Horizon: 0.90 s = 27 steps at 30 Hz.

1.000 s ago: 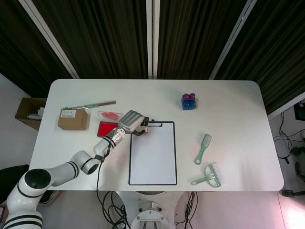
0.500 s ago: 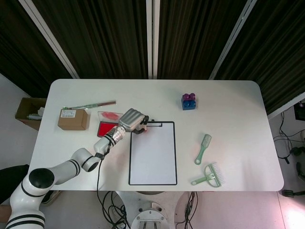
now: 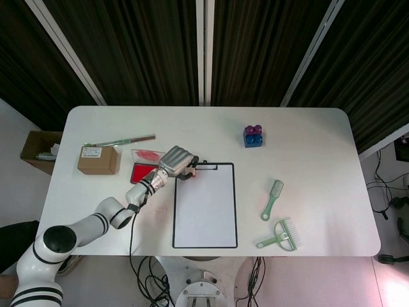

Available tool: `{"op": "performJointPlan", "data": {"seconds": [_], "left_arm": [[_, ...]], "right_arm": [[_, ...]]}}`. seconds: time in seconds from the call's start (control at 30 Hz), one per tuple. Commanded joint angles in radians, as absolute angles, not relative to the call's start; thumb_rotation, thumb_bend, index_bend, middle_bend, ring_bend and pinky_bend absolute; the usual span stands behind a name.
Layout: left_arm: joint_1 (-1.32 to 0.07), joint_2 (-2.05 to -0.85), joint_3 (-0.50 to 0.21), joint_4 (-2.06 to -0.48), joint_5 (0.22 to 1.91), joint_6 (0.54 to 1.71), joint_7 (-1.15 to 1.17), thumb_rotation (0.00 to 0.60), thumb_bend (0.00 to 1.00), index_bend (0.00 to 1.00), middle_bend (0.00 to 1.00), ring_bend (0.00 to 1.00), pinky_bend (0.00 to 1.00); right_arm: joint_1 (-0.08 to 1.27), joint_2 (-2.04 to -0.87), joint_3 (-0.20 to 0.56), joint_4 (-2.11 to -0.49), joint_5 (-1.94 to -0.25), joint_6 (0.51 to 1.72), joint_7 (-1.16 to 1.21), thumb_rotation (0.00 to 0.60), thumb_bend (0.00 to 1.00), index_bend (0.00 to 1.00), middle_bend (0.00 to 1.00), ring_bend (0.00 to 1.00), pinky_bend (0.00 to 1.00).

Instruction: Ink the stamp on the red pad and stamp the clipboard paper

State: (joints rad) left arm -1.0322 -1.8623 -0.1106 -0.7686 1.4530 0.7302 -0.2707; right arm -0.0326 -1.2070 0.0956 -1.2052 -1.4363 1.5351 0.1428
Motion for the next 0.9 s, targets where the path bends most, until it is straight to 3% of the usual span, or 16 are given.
{"op": "performJointPlan", "data": {"seconds": [0.03,0.9], "left_arm": [[-1.03,-1.868,-0.106,-0.756,1.453,0.728,-0.279,0.6,0.44,0.65,0.66,1.0,1.0],[-1.019,-1.907,-0.087,-0.691,1.47,0.743,-0.327,0.6,0.44,0.66,0.67,1.0,1.0]], "right_arm": [[-0.032,-1.208,0.095,-1.204,-1.436,1.534,0.143,0.6,0.39,0.0,0.0,0.0,0.0],[-0.033,-1.21,0.093,-1.2,-1.431,1.522,0.142,0.6,0.39,0.0,0.0,0.0,0.0]]}}
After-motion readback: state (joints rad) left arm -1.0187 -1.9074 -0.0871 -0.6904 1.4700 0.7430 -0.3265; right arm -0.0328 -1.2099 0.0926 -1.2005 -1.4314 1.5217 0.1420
